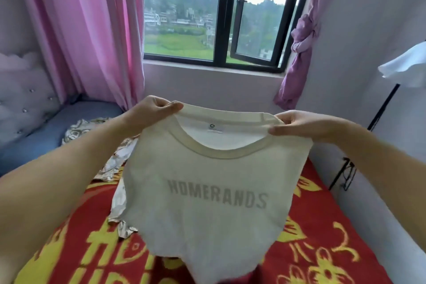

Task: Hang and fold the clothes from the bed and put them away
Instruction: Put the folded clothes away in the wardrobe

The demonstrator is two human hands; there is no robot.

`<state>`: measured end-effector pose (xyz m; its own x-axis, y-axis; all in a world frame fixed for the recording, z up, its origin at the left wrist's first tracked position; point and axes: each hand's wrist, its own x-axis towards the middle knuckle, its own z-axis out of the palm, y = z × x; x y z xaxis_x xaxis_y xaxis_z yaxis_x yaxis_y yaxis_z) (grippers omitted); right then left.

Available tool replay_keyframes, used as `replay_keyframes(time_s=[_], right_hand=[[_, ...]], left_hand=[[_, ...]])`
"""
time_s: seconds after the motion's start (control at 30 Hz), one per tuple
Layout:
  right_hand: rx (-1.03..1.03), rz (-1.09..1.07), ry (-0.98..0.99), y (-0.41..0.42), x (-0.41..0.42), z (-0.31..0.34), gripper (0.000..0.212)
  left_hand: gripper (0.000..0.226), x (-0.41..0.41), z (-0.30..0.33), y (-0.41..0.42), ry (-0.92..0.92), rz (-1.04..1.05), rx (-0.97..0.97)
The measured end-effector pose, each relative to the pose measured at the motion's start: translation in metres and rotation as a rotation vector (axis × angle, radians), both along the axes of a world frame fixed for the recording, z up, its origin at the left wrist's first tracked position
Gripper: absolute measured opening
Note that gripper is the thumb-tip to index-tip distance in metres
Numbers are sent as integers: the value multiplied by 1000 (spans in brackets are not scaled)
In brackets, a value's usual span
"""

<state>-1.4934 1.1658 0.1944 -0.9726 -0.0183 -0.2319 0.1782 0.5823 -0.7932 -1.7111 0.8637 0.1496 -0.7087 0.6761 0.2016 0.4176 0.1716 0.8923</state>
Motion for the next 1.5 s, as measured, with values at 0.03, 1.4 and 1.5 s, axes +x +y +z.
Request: replay_keyframes(time_s=[0.03,1.4,1.5], right_hand=[[-10,75,-119,4,5,6,32],[335,76,362,-64,26,50,19],[264,17,478,-52,32,52,39]], left_hand=[[64,-1,4,-5,-1,-53,-77],[11,91,73,52,456,-154,-216],[30,95,102,50,518,-138,-253]])
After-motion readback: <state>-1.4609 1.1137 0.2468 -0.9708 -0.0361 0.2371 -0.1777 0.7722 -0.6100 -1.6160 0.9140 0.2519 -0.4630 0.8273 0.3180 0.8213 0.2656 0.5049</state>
